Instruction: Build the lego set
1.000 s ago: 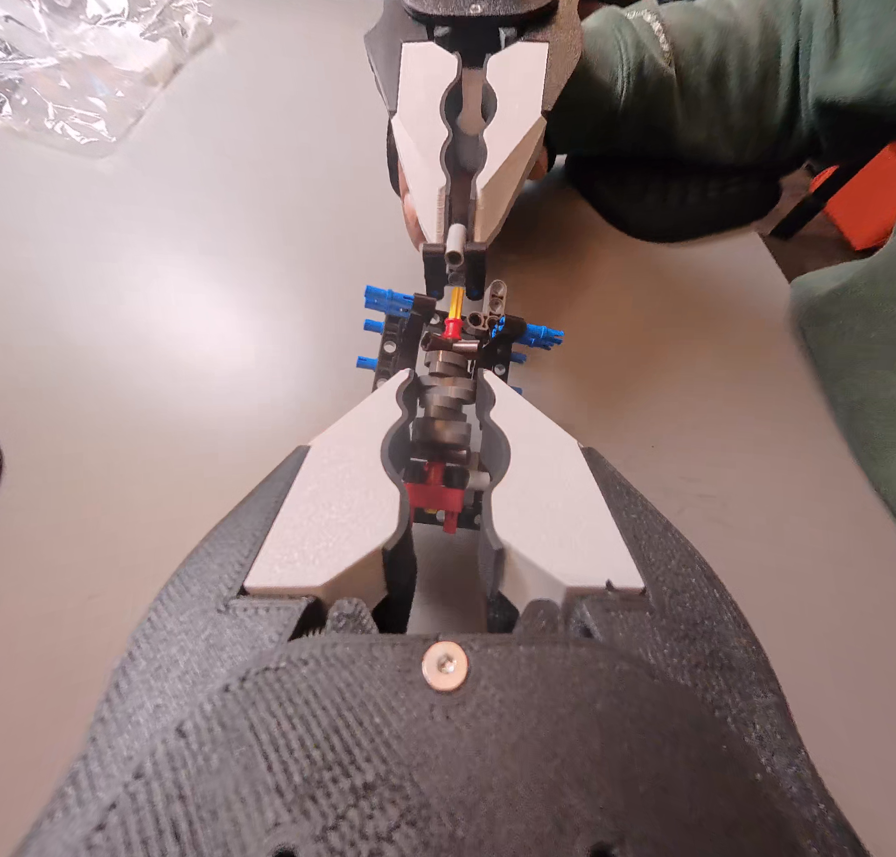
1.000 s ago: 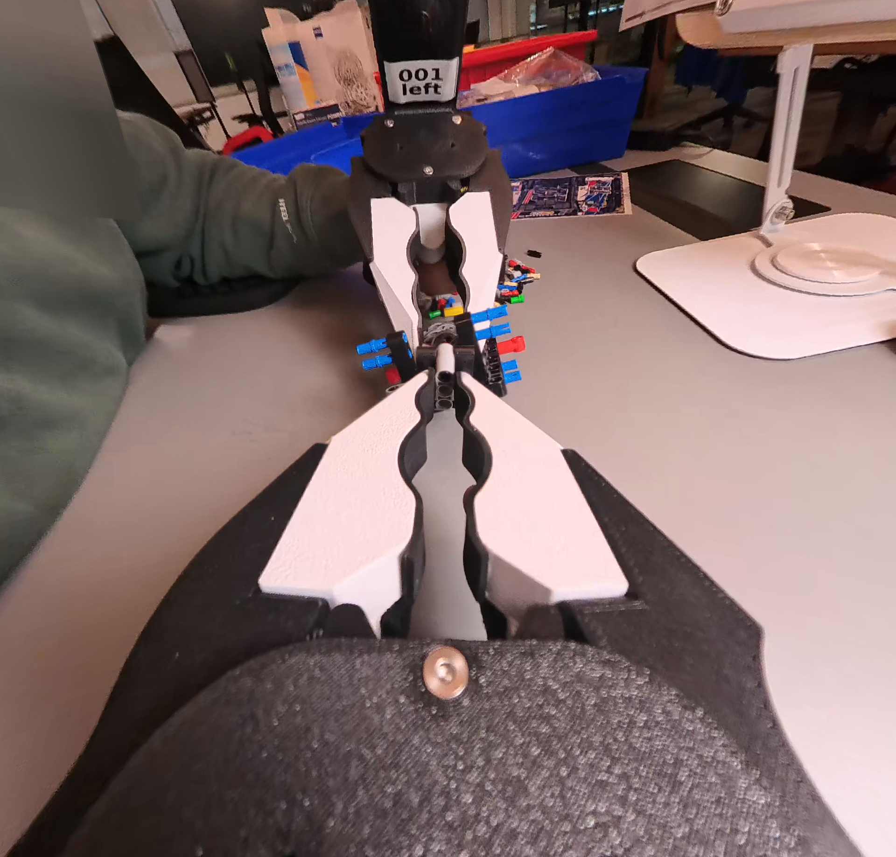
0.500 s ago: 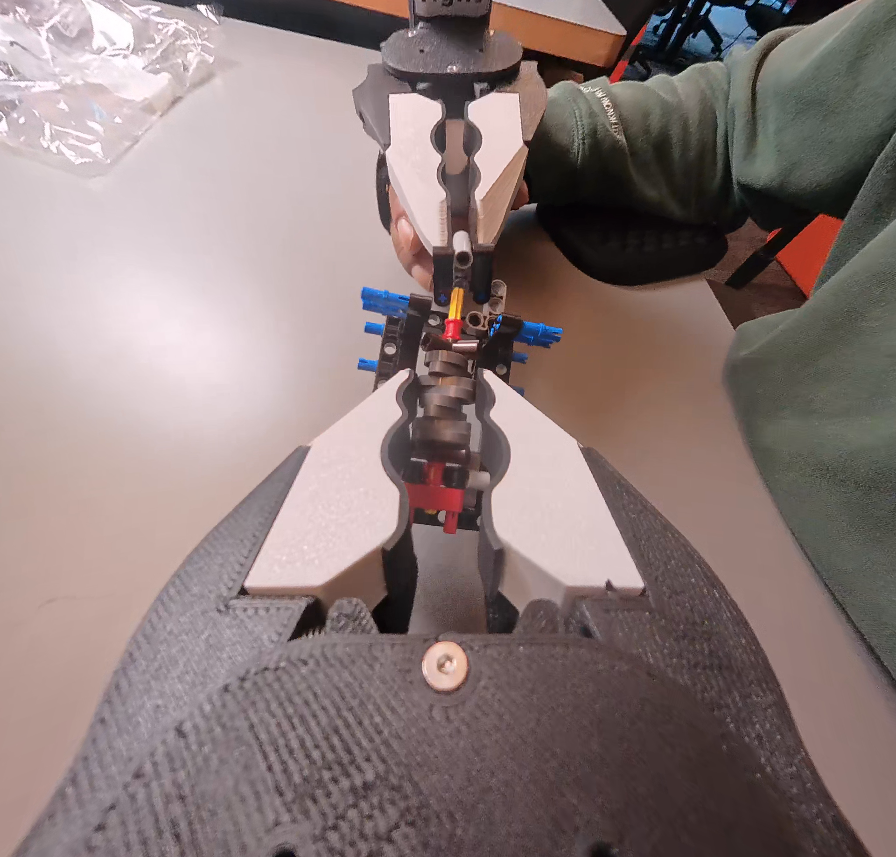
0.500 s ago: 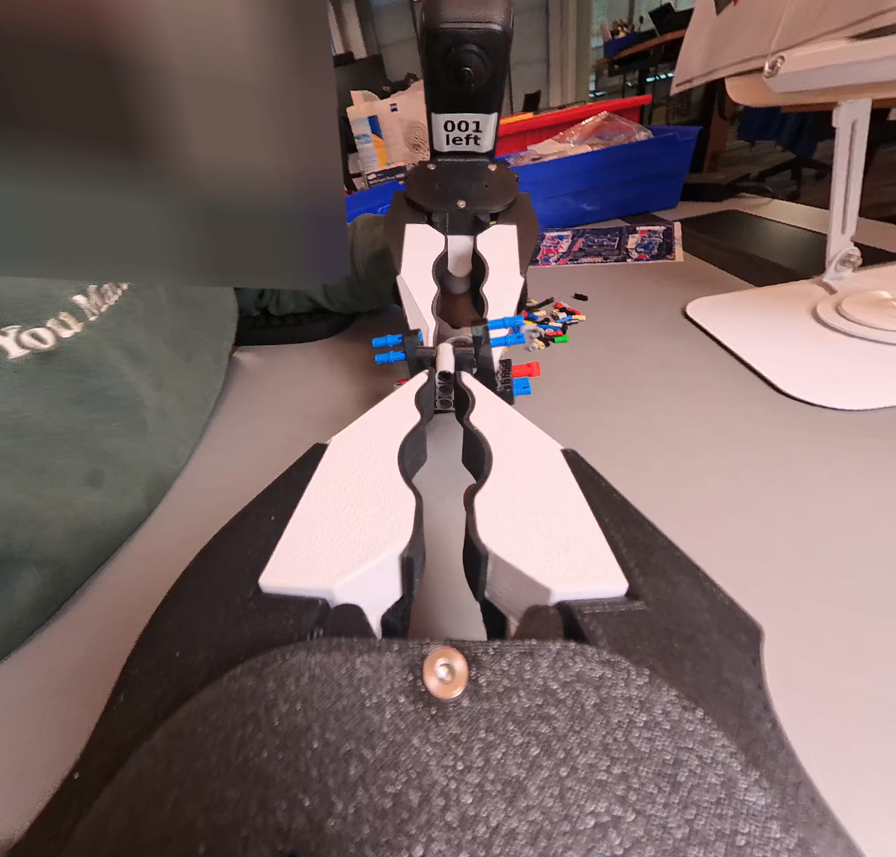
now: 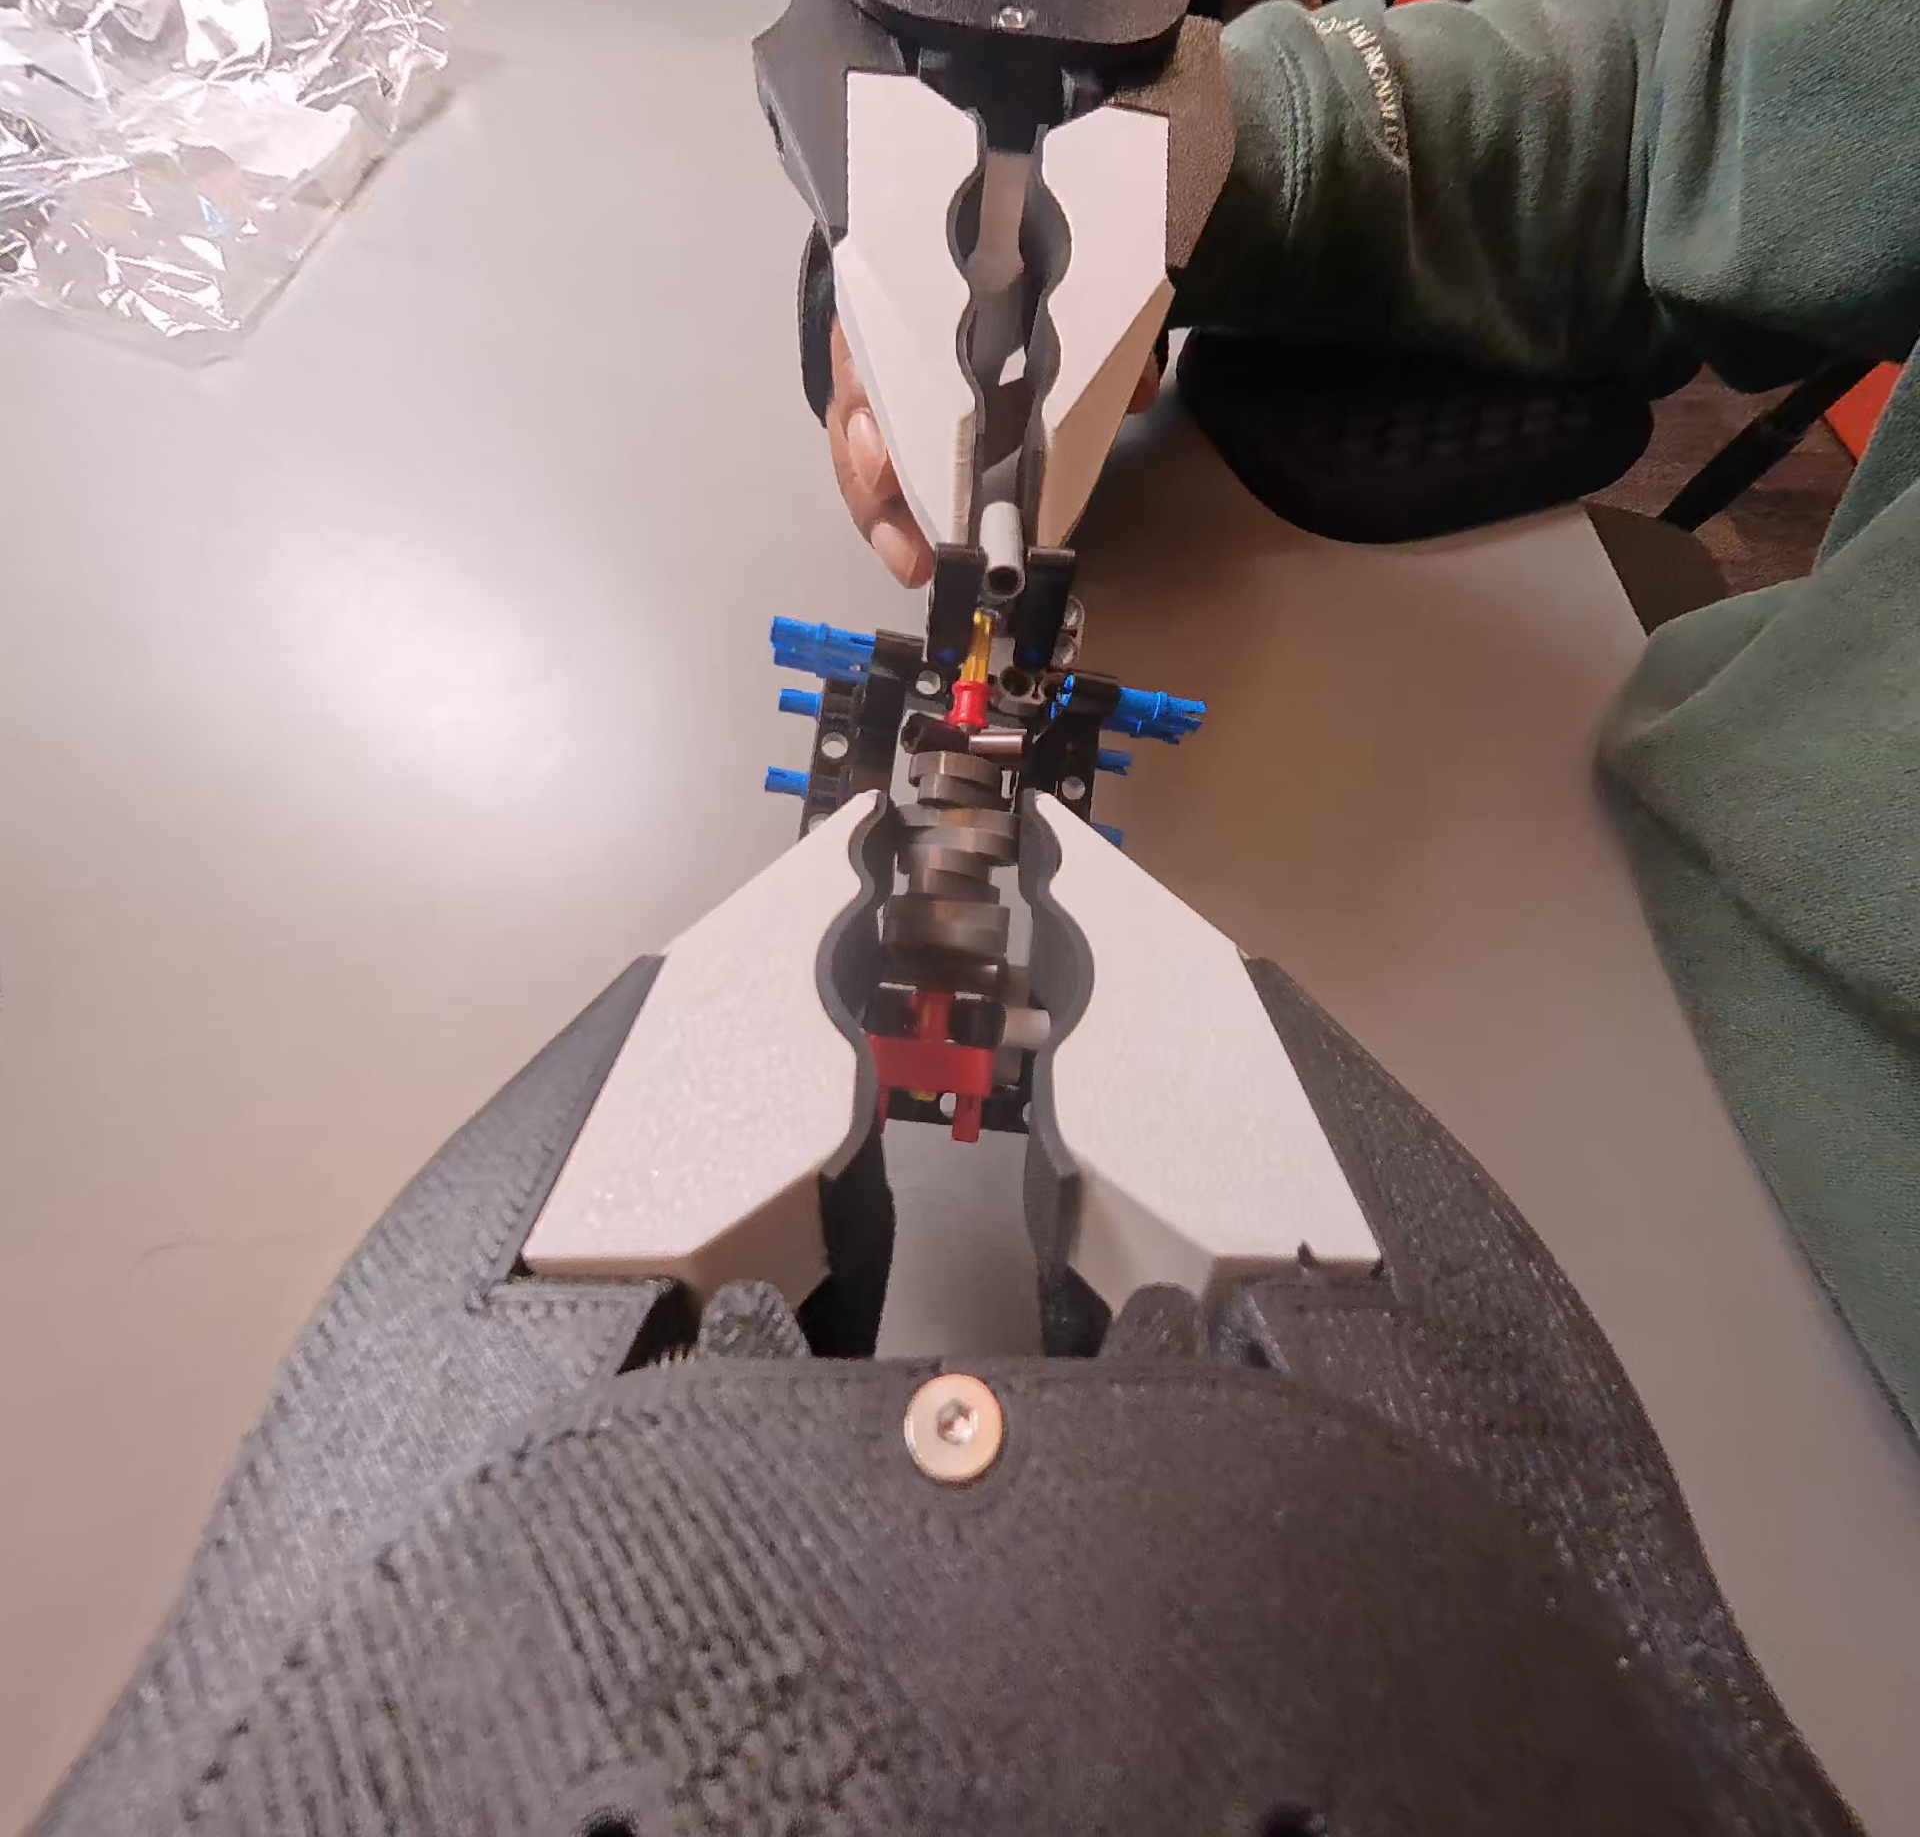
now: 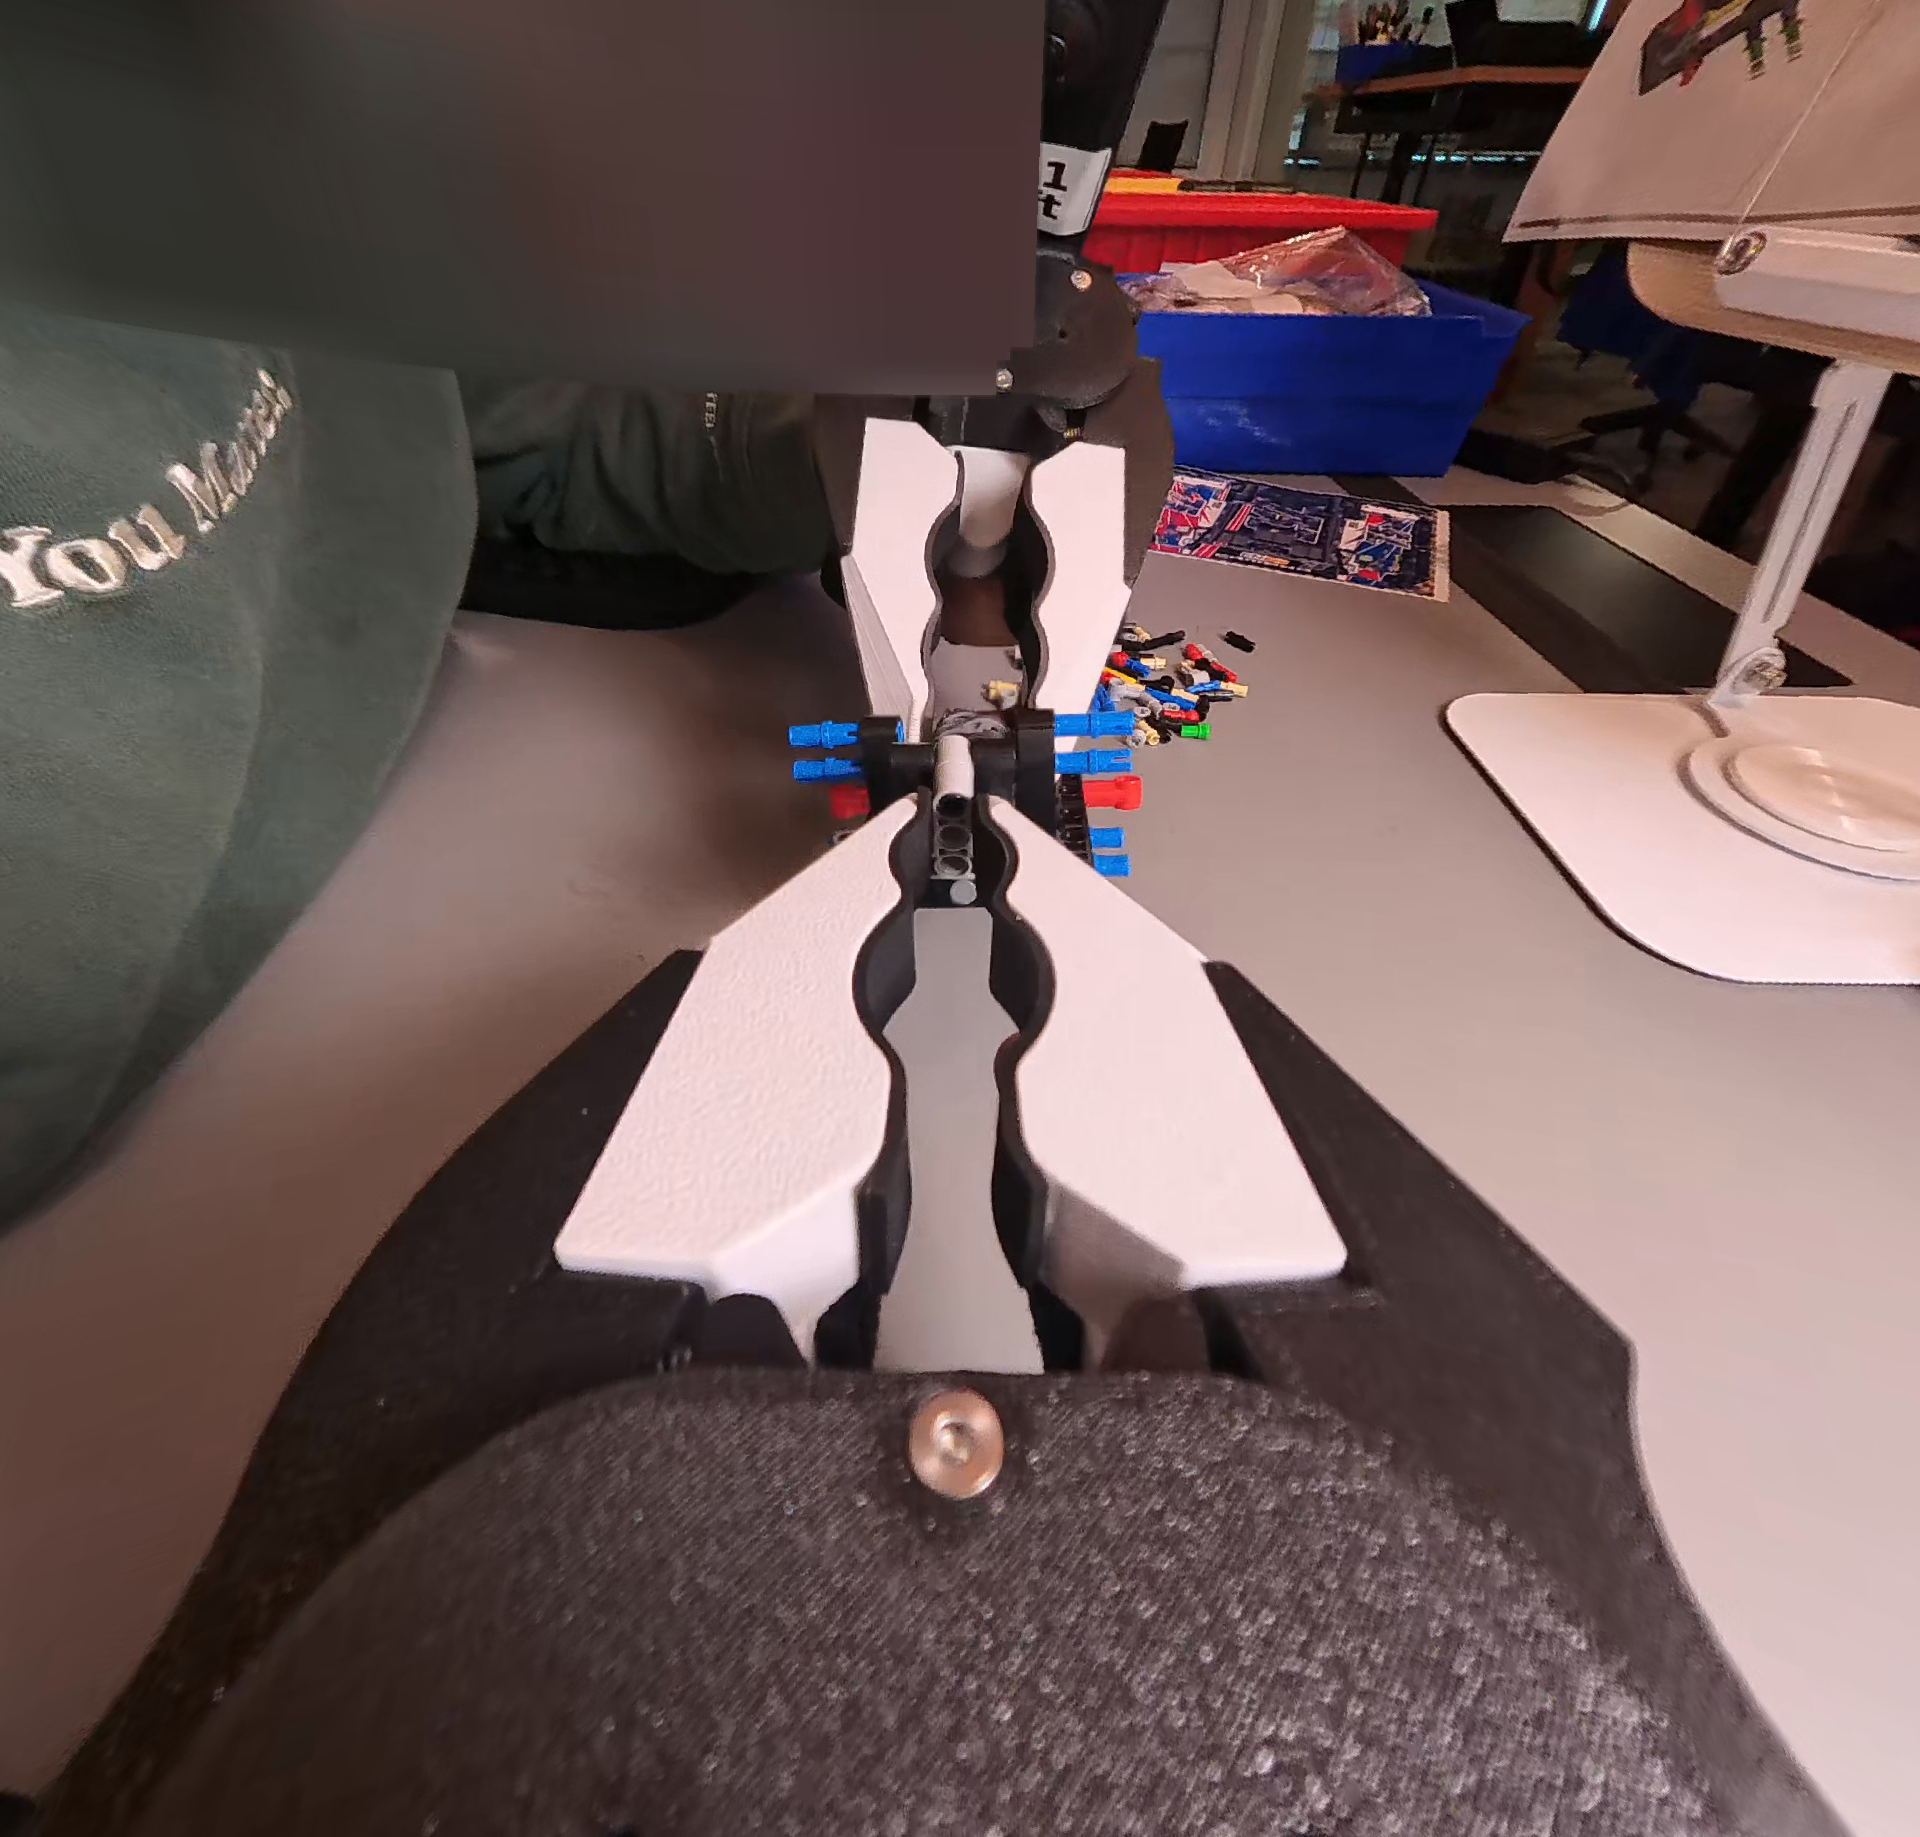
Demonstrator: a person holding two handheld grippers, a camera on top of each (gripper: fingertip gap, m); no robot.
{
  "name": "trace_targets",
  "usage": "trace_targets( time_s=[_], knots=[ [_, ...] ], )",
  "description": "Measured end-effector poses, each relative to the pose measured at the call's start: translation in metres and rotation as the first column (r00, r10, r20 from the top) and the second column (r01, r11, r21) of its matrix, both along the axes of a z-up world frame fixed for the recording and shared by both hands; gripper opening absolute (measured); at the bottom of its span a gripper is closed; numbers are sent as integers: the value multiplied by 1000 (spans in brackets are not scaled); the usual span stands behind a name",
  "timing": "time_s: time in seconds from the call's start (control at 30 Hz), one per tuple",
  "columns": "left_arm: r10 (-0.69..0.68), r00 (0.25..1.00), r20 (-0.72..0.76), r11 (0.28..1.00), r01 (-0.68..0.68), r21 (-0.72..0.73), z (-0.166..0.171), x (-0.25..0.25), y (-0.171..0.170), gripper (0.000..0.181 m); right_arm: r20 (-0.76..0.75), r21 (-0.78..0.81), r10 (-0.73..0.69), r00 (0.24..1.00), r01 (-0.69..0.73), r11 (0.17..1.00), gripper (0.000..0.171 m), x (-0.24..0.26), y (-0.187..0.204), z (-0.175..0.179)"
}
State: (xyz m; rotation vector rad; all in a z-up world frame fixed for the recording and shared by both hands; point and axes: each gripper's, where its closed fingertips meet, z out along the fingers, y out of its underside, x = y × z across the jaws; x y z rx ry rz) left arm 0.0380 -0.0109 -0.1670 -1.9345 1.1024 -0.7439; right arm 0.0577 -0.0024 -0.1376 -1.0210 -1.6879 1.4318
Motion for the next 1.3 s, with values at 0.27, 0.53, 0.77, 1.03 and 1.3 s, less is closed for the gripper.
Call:
trace_targets(
  time_s=[0.27, 0.53, 0.77, 1.03, 1.3],
  knots=[
    [8, 1000, -26, 1000, -8, -4, -3, 0, -1, 22, 11, 60, -14, 1000, 14, 998, 5, -2, -1, -4],
    [16, 1000, -1, 1000, -16, 5, -6, 0, 2, 22, 41, 104, -46, 998, 42, 994, 5, -9, -1, -9],
    [17, 998, 53, 999, -19, 36, -2, 3, 5, 21, 38, 93, -72, 997, 69, 993, 5, -12, -1, -7],
    [29, 997, 77, 998, -34, 55, -1, 1, 9, 21, 58, 99, -114, 992, 108, 989, 19, -13, 5, -8],
    [32, 998, 60, 997, -35, 63, -5, 1, 10, 21, 79, 130, -128, 989, 118, 985, 1, -8, 7, -10]
  ],
)
